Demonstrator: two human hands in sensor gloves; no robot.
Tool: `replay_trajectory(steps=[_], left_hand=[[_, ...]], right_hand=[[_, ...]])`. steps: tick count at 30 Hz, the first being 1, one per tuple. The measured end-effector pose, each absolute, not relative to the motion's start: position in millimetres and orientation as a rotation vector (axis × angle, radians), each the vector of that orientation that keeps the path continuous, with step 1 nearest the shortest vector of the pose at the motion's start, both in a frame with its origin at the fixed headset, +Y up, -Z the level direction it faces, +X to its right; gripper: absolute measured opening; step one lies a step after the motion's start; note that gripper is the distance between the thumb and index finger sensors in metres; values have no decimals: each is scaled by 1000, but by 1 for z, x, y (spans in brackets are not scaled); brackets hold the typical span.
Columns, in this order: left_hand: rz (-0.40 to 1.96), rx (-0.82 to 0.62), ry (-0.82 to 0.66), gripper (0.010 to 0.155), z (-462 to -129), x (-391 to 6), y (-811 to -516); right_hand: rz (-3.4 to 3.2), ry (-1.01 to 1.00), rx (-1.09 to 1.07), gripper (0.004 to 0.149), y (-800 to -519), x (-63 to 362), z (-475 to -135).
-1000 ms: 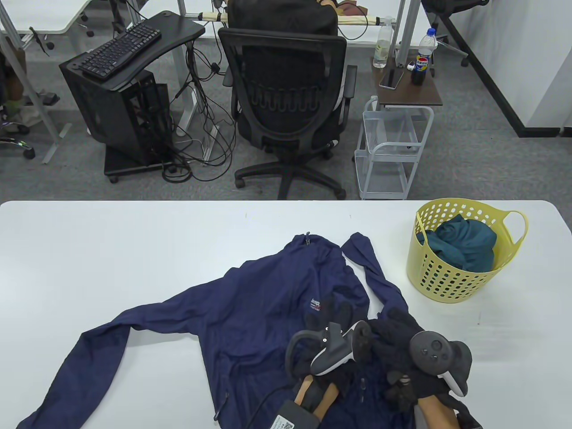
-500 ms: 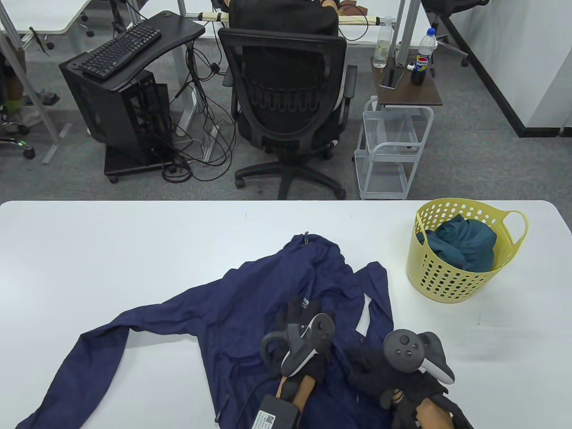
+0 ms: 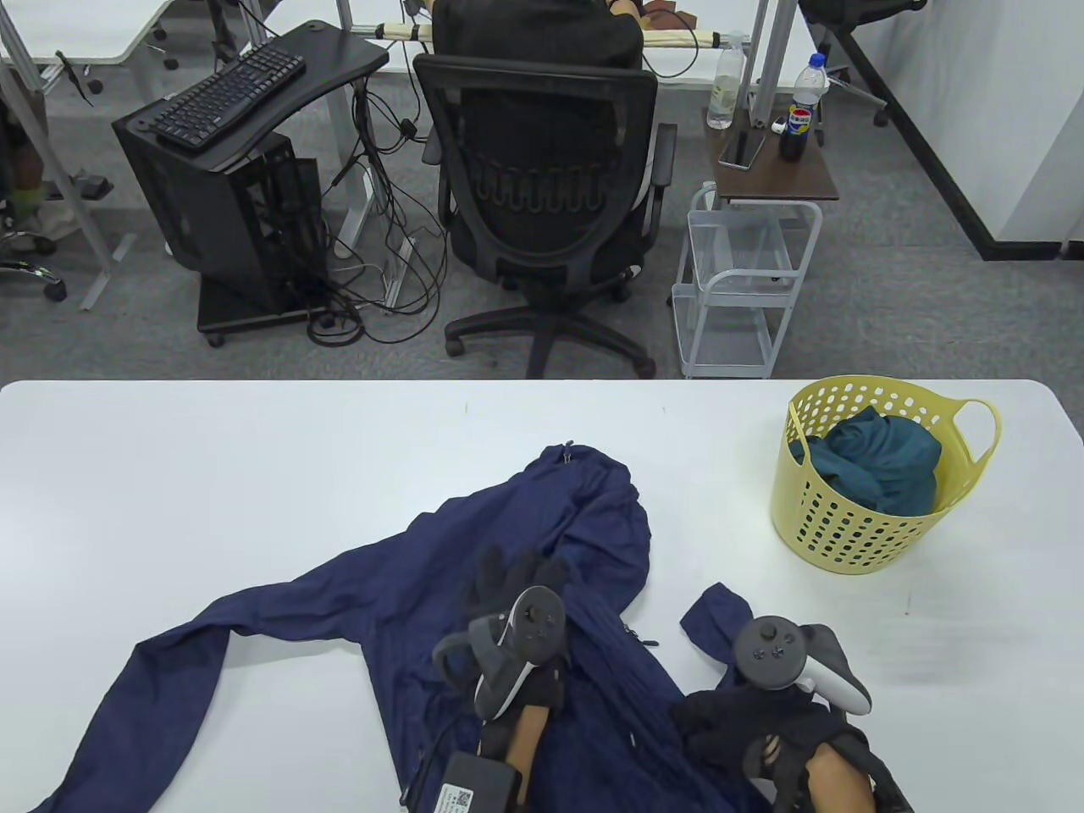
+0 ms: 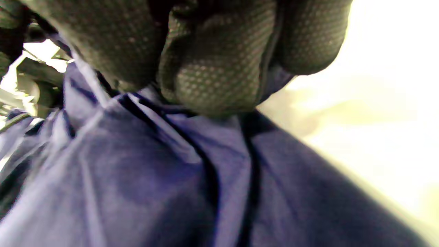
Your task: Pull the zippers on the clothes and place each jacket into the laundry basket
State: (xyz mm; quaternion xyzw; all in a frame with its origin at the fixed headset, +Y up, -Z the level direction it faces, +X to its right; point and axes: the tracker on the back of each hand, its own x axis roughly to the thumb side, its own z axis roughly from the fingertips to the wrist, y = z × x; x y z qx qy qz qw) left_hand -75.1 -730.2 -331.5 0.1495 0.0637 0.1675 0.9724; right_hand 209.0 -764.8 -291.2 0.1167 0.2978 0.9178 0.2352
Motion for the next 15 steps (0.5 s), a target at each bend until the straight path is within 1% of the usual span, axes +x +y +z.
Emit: replay_trajectory(steps=[3,4,5,8,10,11,13,15], left_hand=[[413,295,170,43,-333,-86,-732],[427,291,179,44,-333,-88,-732],[432,291,179,44,-333,-89,-732],[422,284,168,44,-331,-87,-732],[428,273,139,45,-330,-82,-731],[424,260,122,45,-330,-80,-731],[396,220,50,47,-328,-68,-731],[338,119,-115,50,-327,-48,-732]], right_hand=[[2729,758,171,66,-763,211,-292],[2829,717,50,70,-764,216,-294],[2853,713,13,71,-764,218,-295],[2913,645,-257,64,-764,238,-300],[2933,489,-509,49,-761,259,-303],[2926,471,-550,43,-761,266,-304],[2854,388,-708,41,-760,288,-302],[2764,77,-913,41,-749,317,-295]])
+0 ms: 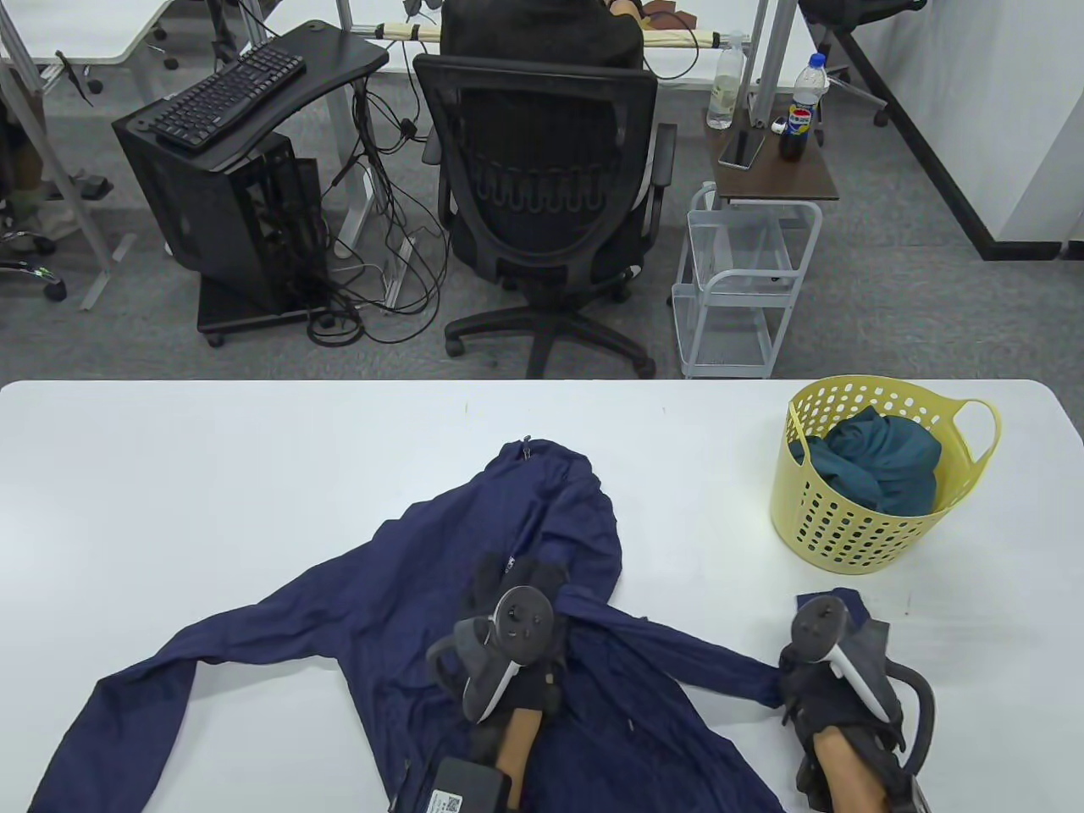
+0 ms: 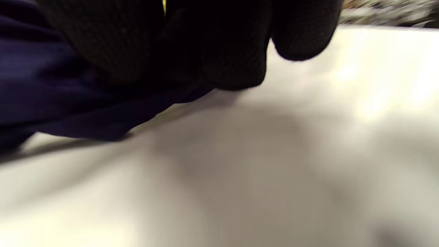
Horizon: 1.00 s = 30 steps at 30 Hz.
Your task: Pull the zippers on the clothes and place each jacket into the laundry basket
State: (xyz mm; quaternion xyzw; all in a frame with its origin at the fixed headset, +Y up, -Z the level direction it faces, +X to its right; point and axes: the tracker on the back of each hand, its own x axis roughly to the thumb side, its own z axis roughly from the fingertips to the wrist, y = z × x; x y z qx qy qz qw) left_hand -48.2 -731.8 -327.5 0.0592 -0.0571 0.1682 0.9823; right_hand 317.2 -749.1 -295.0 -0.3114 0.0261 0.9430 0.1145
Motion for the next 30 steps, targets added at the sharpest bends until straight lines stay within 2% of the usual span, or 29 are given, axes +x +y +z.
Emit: replay_trajectory(steps=[1,3,5,8,11,13,16,17,19,21,25,28,30], left_hand=[[324,81,-164,54,-328,-43,-732],[286,-91,-343,68,-327,-28,-735],[281,-162,-407,76,-326,-23,-734],[347,-123,-376,77,-326,-34,-727],[385,48,-207,68,-325,-57,-717],[387,85,-117,66,-327,-69,-716],[380,-6,-31,66,-334,-81,-726],[377,-64,-23,66,-337,-84,-732],[375,-111,-16,61,-340,-86,-741],[344,-119,-25,56,-344,-83,-747],[268,-164,-48,58,-346,-71,-754],[298,-282,-100,61,-342,-55,-764],[291,-440,-137,63,-333,-38,-772]], right_hand=[[2723,3,-957,41,-746,325,-292],[2589,-135,-1025,45,-741,345,-283],[2568,-66,-1021,54,-742,353,-279],[2611,81,-902,60,-744,345,-282],[2652,122,-638,60,-742,309,-290],[2702,126,-433,59,-740,279,-293],[2741,141,-76,61,-744,232,-296],[2746,216,94,63,-749,213,-298],[2740,323,218,64,-757,192,-298],[2715,552,345,61,-769,177,-297],[2716,837,326,59,-774,181,-285],[2734,759,157,54,-760,200,-281],[2737,721,43,52,-755,218,-283]])
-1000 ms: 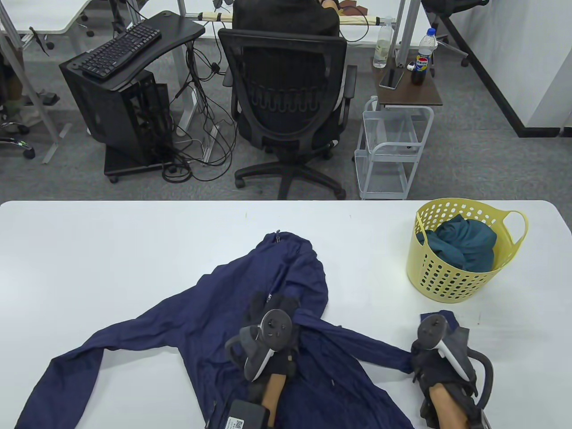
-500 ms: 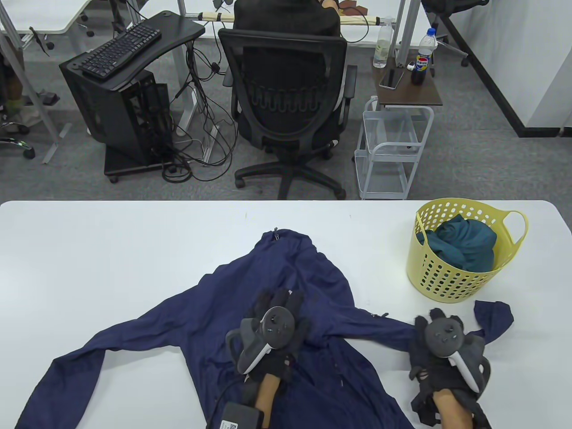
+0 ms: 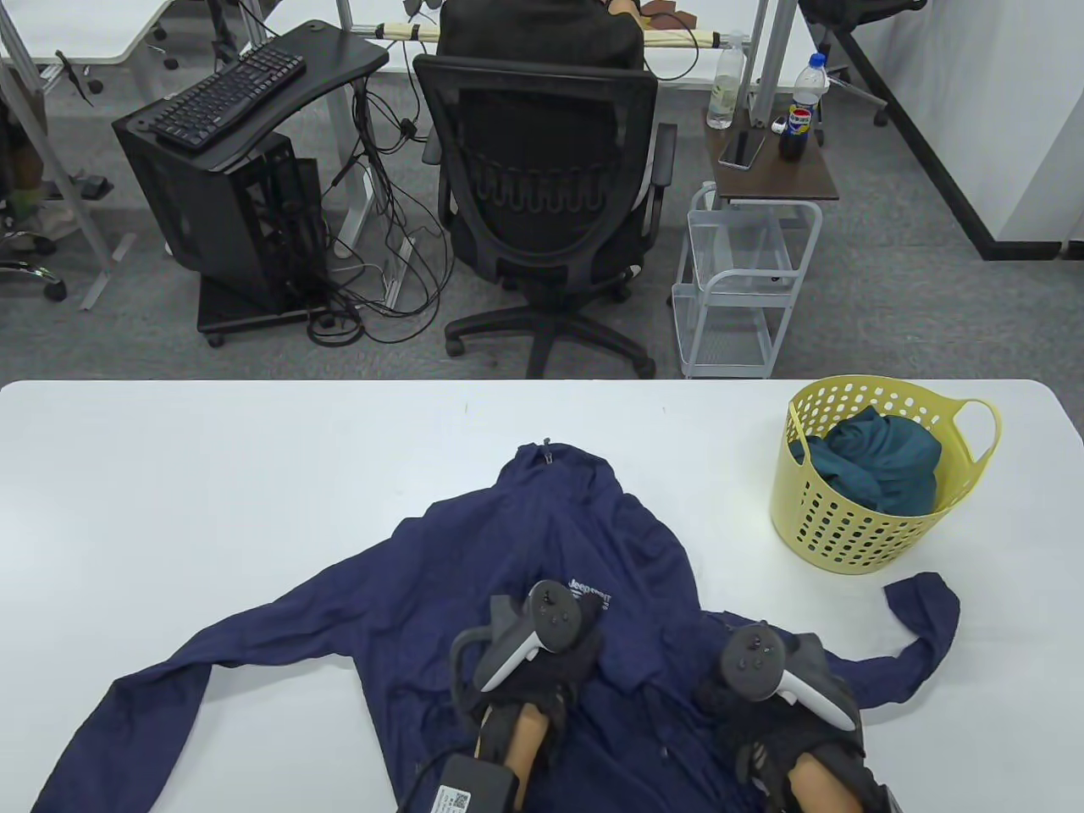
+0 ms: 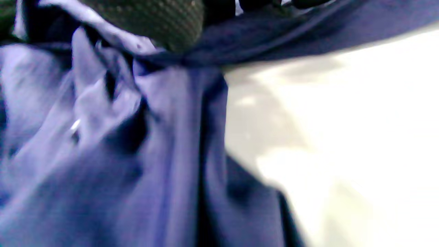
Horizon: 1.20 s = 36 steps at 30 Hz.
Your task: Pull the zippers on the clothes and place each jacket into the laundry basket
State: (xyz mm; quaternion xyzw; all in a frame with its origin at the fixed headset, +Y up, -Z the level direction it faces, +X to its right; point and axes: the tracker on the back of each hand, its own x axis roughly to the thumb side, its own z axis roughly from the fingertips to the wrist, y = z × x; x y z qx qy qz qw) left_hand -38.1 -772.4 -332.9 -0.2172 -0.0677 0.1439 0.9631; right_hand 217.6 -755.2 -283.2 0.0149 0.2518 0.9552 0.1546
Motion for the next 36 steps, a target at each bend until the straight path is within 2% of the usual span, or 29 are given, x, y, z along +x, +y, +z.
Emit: replay_trajectory(steps=[1,3,5,7,9,13,19,26,28,31,33,36], left_hand=[[241,-536,-136,64,-327,-27,-774],[99,-584,-177,65,-315,-8,-771],[-22,-560,-265,64,-302,6,-765],[-21,-617,-318,63,-290,14,-761],[4,-638,-343,63,-282,19,-759],[-37,-630,-388,63,-267,28,-757],[-66,-610,-420,63,-253,35,-755],[-164,-565,-472,63,-236,54,-751],[-169,-557,-477,63,-233,56,-750],[-161,-558,-486,63,-233,56,-750],[-150,-562,-490,63,-234,55,-749],[-146,-565,-486,64,-234,55,-749]], right_hand=[[2715,723,-8,51,-754,228,-286],[2662,697,-71,51,-750,244,-294],[2641,551,-113,52,-735,255,-302],[2579,314,-177,54,-715,257,-313],[2545,211,-197,56,-705,251,-325],[2694,216,-291,64,-697,229,-362],[2592,234,-368,65,-723,203,-420],[2605,316,-156,70,-750,165,-450],[2669,351,-114,62,-755,158,-454],[2808,386,-45,43,-763,145,-457],[2850,362,10,36,-758,134,-455],[2895,210,125,36,-720,118,-447]])
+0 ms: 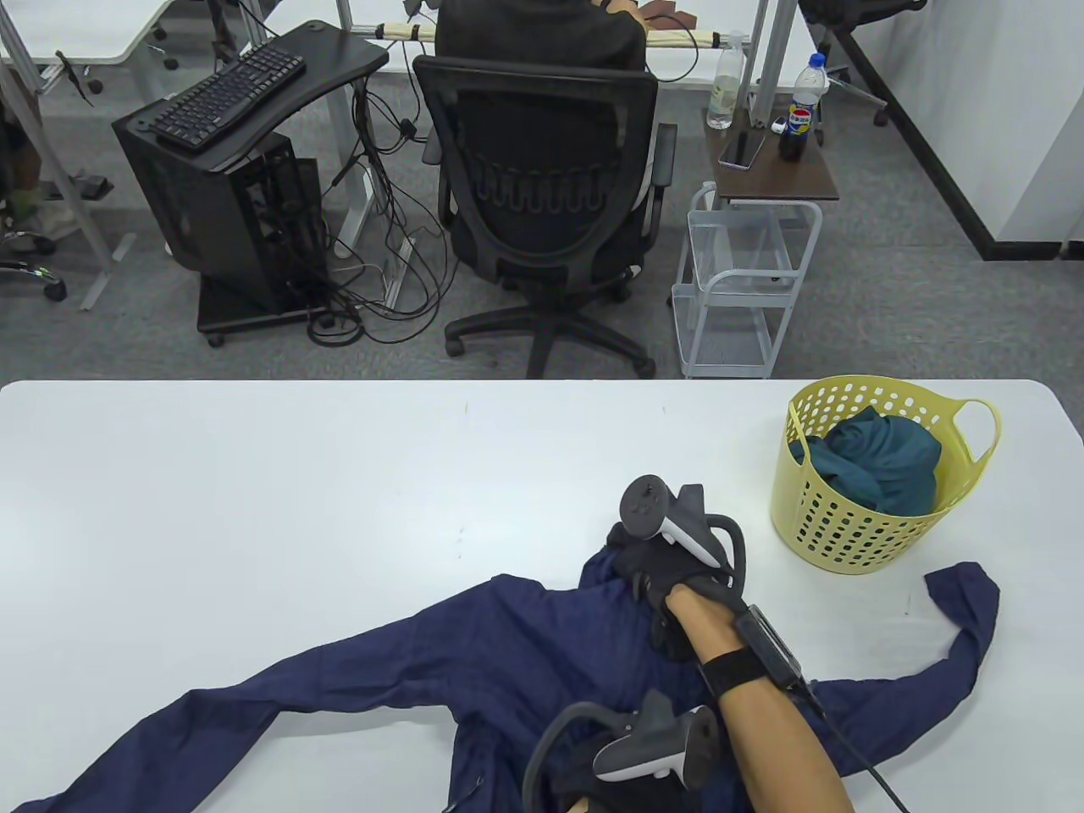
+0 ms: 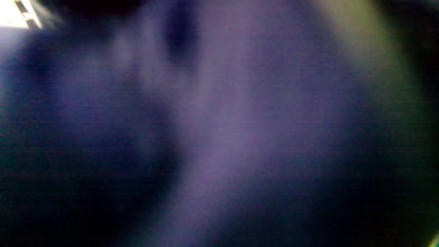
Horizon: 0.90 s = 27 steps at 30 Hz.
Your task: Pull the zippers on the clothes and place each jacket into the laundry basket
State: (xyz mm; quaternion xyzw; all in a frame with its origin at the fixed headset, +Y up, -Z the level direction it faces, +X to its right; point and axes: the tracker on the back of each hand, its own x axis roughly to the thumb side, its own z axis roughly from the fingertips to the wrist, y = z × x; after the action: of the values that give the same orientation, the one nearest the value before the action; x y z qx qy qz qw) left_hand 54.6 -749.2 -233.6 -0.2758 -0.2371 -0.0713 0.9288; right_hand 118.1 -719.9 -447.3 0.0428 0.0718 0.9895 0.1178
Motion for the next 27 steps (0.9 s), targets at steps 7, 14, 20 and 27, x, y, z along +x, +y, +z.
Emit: replay_trajectory(steps=[7,14,20,27], left_hand=[[-93,-612,-398,69,-232,43,-746],[-6,-644,-403,68,-239,36,-744],[196,-550,-369,67,-253,11,-725],[374,-188,-75,63,-280,-52,-707]], right_hand=[[2068,-117,-202,33,-638,166,-446],[2060,96,-618,55,-696,220,-453],[2428,216,-543,66,-706,209,-441],[2709,311,-63,54,-699,161,-418]])
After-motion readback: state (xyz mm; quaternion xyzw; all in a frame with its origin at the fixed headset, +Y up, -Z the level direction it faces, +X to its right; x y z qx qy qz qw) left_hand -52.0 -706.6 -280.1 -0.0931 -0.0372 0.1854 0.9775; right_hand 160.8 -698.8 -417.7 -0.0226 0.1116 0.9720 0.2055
